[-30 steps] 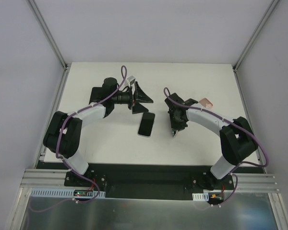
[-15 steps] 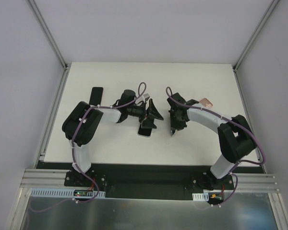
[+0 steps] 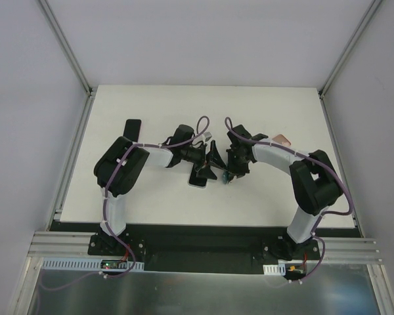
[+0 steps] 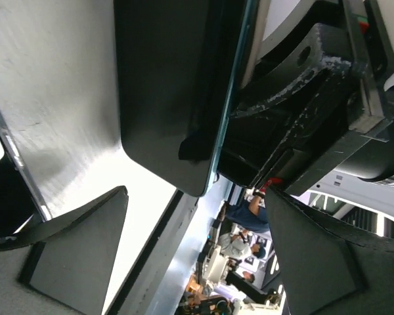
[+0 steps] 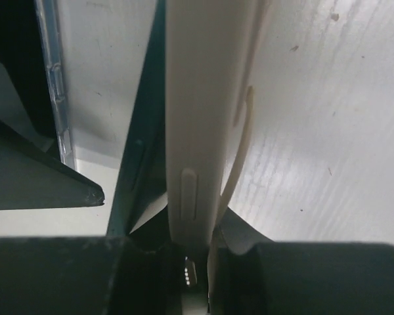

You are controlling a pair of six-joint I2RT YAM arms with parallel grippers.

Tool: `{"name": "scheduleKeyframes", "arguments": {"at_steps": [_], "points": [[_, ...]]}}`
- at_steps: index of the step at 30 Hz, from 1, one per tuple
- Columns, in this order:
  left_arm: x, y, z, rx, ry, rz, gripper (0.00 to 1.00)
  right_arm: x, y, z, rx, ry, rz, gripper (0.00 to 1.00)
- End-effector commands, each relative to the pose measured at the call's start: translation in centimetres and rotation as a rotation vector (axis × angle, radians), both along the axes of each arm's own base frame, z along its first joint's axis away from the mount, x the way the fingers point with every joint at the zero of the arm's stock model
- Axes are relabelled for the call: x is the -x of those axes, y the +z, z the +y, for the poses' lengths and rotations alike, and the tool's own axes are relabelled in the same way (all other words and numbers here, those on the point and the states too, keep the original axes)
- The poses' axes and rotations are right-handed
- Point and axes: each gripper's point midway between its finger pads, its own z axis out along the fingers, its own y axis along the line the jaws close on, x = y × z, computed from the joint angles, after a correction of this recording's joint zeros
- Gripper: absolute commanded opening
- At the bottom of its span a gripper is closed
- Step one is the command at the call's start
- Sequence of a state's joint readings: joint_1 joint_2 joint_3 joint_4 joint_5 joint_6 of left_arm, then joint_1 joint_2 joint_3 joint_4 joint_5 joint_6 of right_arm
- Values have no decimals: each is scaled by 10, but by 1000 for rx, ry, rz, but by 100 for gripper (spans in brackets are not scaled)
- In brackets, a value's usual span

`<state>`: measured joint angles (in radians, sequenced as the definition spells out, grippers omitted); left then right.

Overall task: Take the phone out of the phone case
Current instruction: Remove the phone case from the phone.

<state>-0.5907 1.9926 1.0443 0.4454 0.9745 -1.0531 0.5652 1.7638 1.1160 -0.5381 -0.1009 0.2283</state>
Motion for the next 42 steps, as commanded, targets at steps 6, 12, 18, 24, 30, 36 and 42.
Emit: {"name": "scheduleKeyframes", "arguments": {"at_steps": [6,12,18,24,30,36,42], "points": [[2,-15,-5,-124,-59,-133,79,7,-56,63,-255,54,75,1],[4,-22,-5,-192,-76,-182,68,13,-42,62,-269,62,82,1],[6,-25,-8,-313,-106,-296,63,26,-30,51,-260,75,93,1],[1,-27,-11,-422,-90,-396,57,30,-21,49,-258,91,92,1],[-8,-20,-11,-531,-72,-542,46,31,-16,52,-264,99,85,1],[-13,-10,-10,-553,-55,-599,19,33,-14,52,-263,97,81,1],[-11,12,-5,-535,-48,-653,0,28,-5,46,-254,61,58,1]]}}
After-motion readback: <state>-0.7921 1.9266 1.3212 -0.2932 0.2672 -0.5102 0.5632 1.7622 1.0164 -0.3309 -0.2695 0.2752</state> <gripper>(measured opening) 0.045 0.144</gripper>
